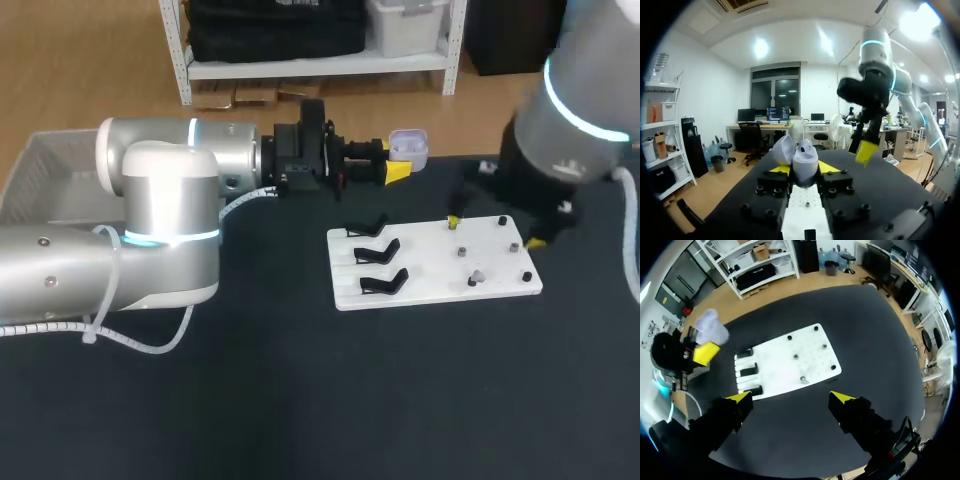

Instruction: Pick up each earbud case from the left stands, insert the matching earbuds, close the lid, and place the case in the box.

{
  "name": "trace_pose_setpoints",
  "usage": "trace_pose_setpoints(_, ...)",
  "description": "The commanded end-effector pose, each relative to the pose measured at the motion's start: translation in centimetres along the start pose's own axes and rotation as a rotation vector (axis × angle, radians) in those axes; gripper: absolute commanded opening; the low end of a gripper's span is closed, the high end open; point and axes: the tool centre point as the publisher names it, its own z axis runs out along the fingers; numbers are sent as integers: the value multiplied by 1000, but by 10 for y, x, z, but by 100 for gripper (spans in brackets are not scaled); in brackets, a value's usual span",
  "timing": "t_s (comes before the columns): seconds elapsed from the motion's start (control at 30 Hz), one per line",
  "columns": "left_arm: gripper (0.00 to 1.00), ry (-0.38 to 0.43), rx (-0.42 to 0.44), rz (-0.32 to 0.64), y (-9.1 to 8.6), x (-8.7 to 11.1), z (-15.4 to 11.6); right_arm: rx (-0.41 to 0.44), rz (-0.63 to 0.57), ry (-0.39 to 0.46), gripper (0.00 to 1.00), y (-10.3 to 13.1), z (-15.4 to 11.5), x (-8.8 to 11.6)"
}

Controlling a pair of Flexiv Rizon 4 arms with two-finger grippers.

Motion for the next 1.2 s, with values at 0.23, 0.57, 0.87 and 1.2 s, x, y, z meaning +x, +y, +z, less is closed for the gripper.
trace_pose_setpoints(0.23,0,0,0,0,1,0,0,-91,-26,52,100,-19,57,20)
trace_pose_setpoints(0.57,0,0,0,0,1,0,0,-76,-57,111,100,-23,86,26)
trace_pose_setpoints(0.87,0,0,0,0,1,0,0,-87,-69,153,97,-18,105,22)
trace_pose_setpoints(1.2,0,0,0,0,1,0,0,-94,-71,167,80,-18,115,13)
